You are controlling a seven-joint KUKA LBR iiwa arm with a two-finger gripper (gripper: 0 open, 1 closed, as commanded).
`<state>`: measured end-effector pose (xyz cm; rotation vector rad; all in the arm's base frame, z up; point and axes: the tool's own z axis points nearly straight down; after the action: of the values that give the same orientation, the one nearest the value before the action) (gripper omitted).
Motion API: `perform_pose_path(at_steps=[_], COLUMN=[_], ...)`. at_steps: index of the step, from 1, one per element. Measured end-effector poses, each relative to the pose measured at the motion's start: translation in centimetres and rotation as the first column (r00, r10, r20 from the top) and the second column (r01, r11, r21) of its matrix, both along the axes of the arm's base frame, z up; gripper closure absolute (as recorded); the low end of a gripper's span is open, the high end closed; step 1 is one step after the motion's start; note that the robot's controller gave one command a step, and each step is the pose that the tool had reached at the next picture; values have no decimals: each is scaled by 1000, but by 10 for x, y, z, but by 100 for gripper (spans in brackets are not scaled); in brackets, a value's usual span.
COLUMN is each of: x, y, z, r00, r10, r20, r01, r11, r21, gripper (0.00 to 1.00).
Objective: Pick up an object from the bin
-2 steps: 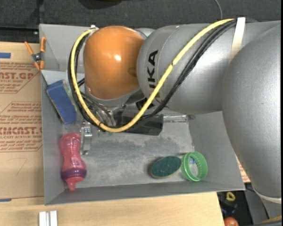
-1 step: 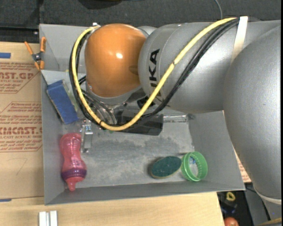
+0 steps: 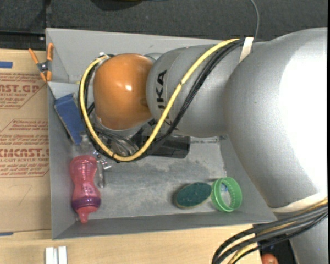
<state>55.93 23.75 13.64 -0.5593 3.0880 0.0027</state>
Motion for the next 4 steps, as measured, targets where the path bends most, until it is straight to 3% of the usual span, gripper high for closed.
perform_pose_path(at_steps=[1,2,3,4], x=[19,6,-45,-22], y=[9,5,8,2], z=[-67,-63,-37,-66], r00=[999,830,907,519], r10=[49,557,421,855], r20=[1,27,3,16], r01=[-49,-557,-421,-855], r11=[999,830,907,519], r21=[0,-11,1,-11], gripper=[0,0,0,100])
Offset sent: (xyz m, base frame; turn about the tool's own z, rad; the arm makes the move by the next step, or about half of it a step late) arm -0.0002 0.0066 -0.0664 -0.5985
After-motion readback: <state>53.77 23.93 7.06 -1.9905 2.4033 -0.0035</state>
